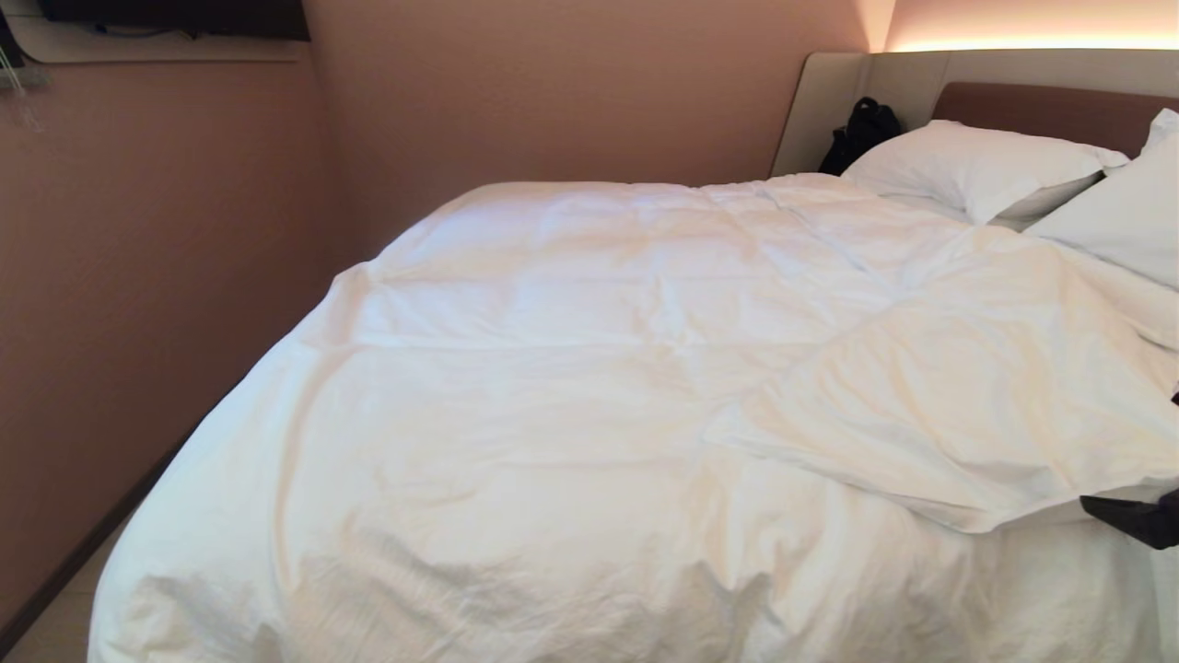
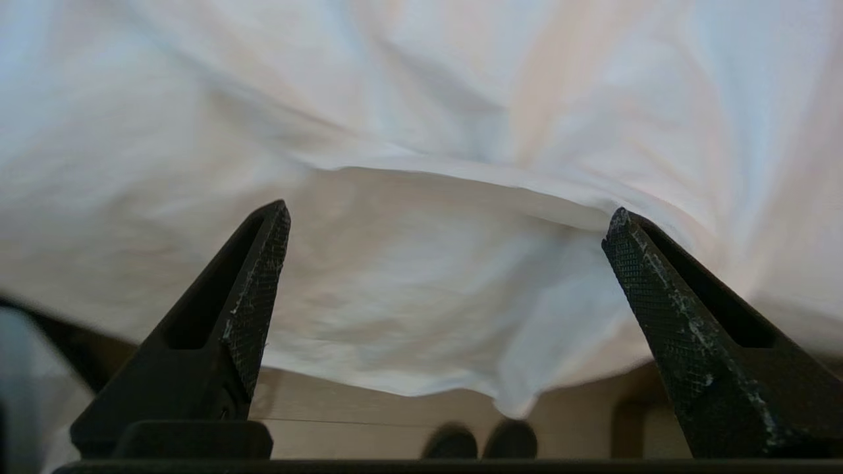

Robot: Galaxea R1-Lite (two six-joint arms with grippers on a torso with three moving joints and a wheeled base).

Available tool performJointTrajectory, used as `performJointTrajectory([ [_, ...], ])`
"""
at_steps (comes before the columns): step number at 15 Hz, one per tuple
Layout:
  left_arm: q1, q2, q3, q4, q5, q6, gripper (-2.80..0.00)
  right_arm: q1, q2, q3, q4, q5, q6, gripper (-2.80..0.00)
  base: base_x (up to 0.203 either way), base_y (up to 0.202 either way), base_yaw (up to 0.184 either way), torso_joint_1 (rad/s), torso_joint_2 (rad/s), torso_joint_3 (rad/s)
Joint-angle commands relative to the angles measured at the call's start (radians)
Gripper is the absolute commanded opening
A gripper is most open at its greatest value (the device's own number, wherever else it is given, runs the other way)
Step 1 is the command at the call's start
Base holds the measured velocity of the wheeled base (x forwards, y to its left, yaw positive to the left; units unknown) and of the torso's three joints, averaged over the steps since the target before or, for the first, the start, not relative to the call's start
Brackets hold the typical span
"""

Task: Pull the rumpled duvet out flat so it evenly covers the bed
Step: Flatten the corners of the folded blanket

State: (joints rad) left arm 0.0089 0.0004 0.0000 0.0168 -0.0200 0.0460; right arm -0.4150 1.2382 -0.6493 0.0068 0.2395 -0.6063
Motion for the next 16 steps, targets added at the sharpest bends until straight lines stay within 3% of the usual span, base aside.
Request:
performJointTrajectory([
  [1, 0.0, 0.0, 0.0, 0.0, 0.0, 0.0, -2.8, 0.052, -0.079, -0.008, 0.24, 0.324, -0.027, 0.0, 0.0, 0.0, 0.0, 0.0, 0.0, 0.0],
  [3, 0.0, 0.0, 0.0, 0.0, 0.0, 0.0, -2.8, 0.101, -0.085, -0.011, 0.236, 0.328, 0.022, 0.0, 0.0, 0.0, 0.0, 0.0, 0.0, 0.0],
  [6, 0.0, 0.0, 0.0, 0.0, 0.0, 0.0, -2.8, 0.114, -0.059, -0.057, 0.231, 0.329, 0.069, 0.0, 0.0, 0.0, 0.0, 0.0, 0.0, 0.0],
  [7, 0.0, 0.0, 0.0, 0.0, 0.0, 0.0, -2.8, 0.119, -0.051, -0.067, 0.231, 0.33, 0.073, -2.8, 0.0, 0.0, 0.0, 0.0, 0.0, 0.0],
  [10, 0.0, 0.0, 0.0, 0.0, 0.0, 0.0, -2.8, 0.169, -0.022, -0.177, 0.234, 0.324, 0.133, -2.8, 0.0, 0.0, 0.0, 0.0, 0.0, 0.0],
  [13, 0.0, 0.0, 0.0, 0.0, 0.0, 0.0, -2.8, 0.218, 0.018, -0.26, 0.239, 0.265, 0.173, -2.8, 0.0, 0.0, 0.0, 0.0, 0.0, 0.0],
  [14, 0.0, 0.0, 0.0, 0.0, 0.0, 0.0, -2.8, 0.261, 0.039, -0.27, 0.234, 0.156, 0.173, -2.8, 0.0, 0.0, 0.0, 0.0, 0.0, 0.0],
  [16, 0.0, 0.0, 0.0, 0.0, 0.0, 0.0, -2.8, 0.354, 0.096, -0.278, 0.208, -0.163, 0.176, -2.8, 0.0, 0.0, 0.0, 0.0, 0.0, 0.0],
])
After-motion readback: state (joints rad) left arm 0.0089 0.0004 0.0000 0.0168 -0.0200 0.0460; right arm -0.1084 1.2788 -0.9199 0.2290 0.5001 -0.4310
